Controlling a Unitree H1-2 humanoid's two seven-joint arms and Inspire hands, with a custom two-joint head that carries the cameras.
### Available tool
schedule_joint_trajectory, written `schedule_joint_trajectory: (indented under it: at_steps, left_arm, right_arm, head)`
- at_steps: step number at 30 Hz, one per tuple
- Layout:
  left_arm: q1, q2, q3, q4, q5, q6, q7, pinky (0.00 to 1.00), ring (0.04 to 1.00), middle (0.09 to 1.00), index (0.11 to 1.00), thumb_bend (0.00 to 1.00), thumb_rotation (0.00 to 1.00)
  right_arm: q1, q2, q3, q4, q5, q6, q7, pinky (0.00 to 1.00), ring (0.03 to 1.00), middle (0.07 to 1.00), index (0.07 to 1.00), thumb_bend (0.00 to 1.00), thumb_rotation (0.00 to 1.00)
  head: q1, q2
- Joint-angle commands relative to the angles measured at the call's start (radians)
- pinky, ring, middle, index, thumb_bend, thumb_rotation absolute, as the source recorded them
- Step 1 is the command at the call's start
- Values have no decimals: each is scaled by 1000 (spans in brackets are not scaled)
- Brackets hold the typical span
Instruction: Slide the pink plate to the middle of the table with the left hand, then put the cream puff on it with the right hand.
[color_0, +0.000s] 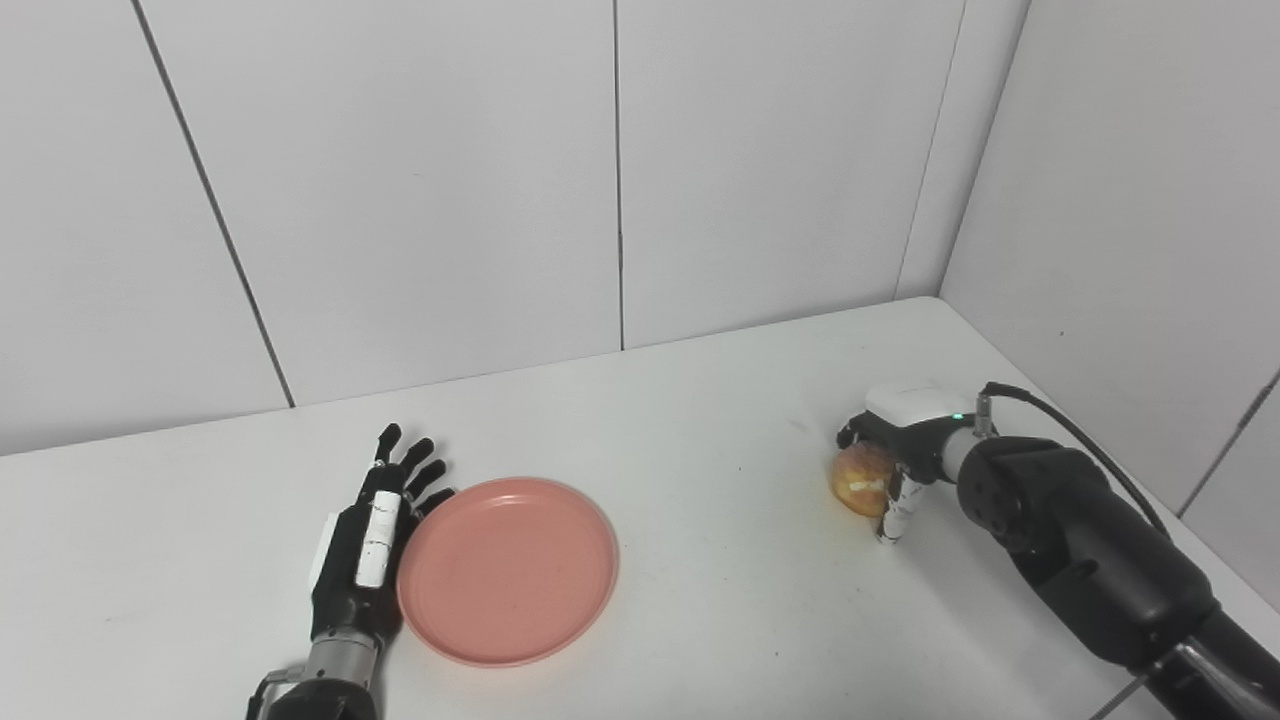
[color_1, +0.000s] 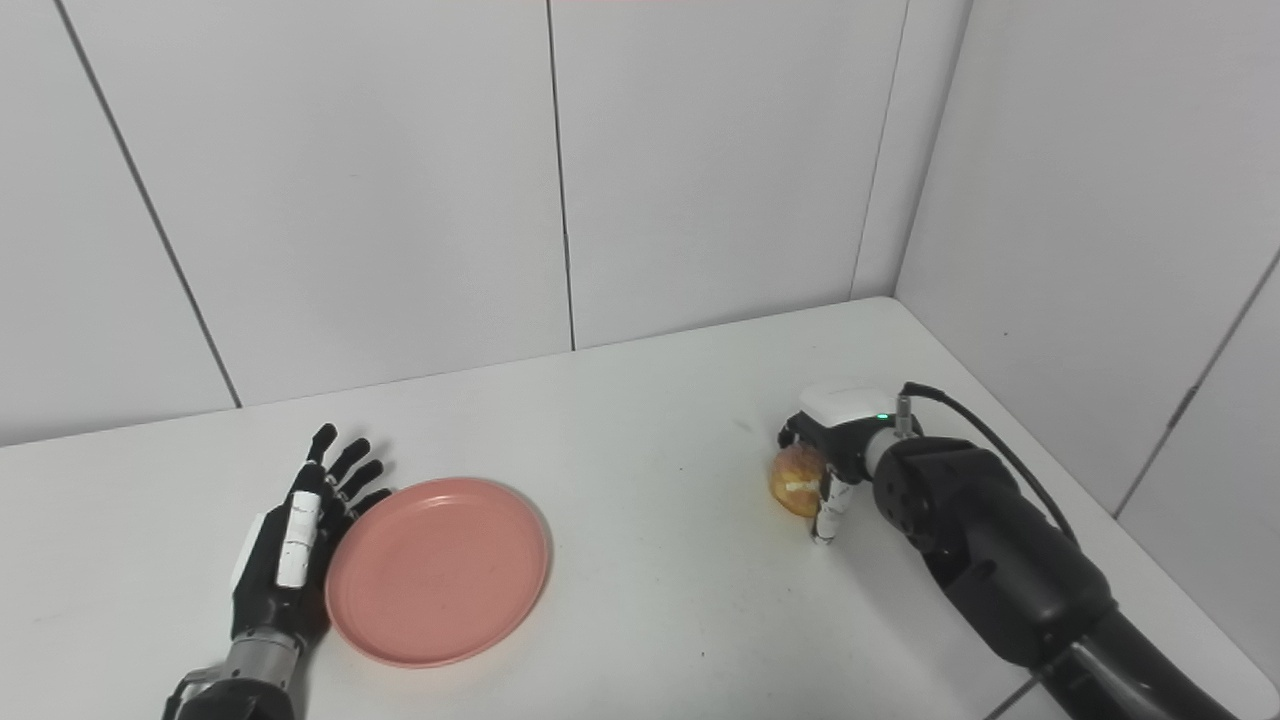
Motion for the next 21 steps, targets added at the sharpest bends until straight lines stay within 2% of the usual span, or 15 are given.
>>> schedule_joint_trajectory:
  at_steps: [1, 2, 3, 4, 6, 10, 16, 21]
  left_arm:
    - [74, -18, -9, 40, -2, -15, -11, 784, 878, 919, 1000, 893, 840]
    - [74, -18, -9, 38, -4, -13, -12, 788, 881, 919, 1000, 895, 836]
    - [75, -18, -9, 36, -4, -11, -12, 790, 882, 919, 1000, 896, 835]
    - [75, -17, -10, 36, -3, -10, -12, 788, 882, 919, 1000, 898, 836]
    - [75, -17, -10, 35, -1, -10, -10, 784, 882, 918, 1000, 901, 837]
    - [77, -17, -10, 32, -4, -7, -13, 791, 884, 922, 1000, 901, 834]
    - [79, -18, -10, 27, -2, -4, -10, 797, 882, 920, 1000, 900, 834]
    - [80, -18, -12, 28, 1, -2, -9, 791, 875, 916, 1000, 909, 832]
  right_arm:
    - [-18, -28, -18, -3, 4, -25, -50, 542, 679, 746, 726, 910, 3]
    - [-16, -26, -19, -1, 7, -28, -62, 453, 567, 646, 678, 861, 1]
    - [-13, -24, -20, 0, 9, -30, -75, 397, 498, 572, 652, 748, 0]
    - [-10, -22, -22, 3, 13, -36, -92, 350, 437, 519, 589, 629, 0]
    - [-6, -21, -21, 8, 19, -44, -115, 308, 383, 493, 523, 563, 0]
    - [3, -15, -24, 25, 42, -78, -182, 274, 345, 419, 516, 526, 0]
    - [8, -17, -19, 35, 50, -113, -239, 241, 320, 420, 500, 525, 0]
    - [10, -20, -15, 31, 44, -116, -243, 211, 290, 423, 493, 526, 0]
  head:
    - [1, 1]
    - [1, 1]
    - [2, 2]
    - [2, 2]
    - [2, 2]
    - [2, 4]
    - [3, 6]
    - [5, 6]
